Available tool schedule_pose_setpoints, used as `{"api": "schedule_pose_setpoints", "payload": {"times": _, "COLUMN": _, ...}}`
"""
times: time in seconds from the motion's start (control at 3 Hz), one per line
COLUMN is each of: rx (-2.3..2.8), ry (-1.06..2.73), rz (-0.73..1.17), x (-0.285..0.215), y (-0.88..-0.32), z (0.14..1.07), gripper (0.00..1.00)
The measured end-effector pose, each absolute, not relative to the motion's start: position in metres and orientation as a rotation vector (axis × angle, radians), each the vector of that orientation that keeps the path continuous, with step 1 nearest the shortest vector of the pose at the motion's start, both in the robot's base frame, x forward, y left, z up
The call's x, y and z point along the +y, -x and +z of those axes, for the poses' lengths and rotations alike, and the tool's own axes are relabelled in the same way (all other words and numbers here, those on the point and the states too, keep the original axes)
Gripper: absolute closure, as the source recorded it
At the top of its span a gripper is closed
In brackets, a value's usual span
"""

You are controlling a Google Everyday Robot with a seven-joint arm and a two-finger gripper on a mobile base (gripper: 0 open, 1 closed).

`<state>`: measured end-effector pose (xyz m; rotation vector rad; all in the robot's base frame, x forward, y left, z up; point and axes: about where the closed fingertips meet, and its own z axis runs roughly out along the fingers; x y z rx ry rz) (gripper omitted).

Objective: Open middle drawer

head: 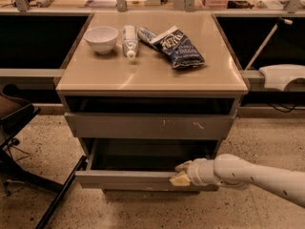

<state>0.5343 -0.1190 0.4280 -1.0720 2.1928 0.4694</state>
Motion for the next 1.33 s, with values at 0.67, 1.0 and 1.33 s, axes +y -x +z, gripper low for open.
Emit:
{"api": "schedule_pose_setpoints", "payload": {"times": 0.67, "rx": 2.195, "ry": 1.062, "rz": 0.465, "x": -0.125, "y": -0.516, "z": 0.430, "gripper": 1.00}}
{"api": "schedule_pose_setpoints", "payload": {"times": 1.0, "rx": 2.197, "ry": 1.039, "rz": 0.457, "x": -0.127, "y": -0.505, "z": 0.430, "gripper": 1.00}}
{"api": "schedule_pose_setpoints", "payload": {"times": 1.33, "rx": 2.197, "ry": 1.039, "rz": 0.457, "x": -0.127, "y": -0.504, "z": 0.431, "gripper": 1.00}}
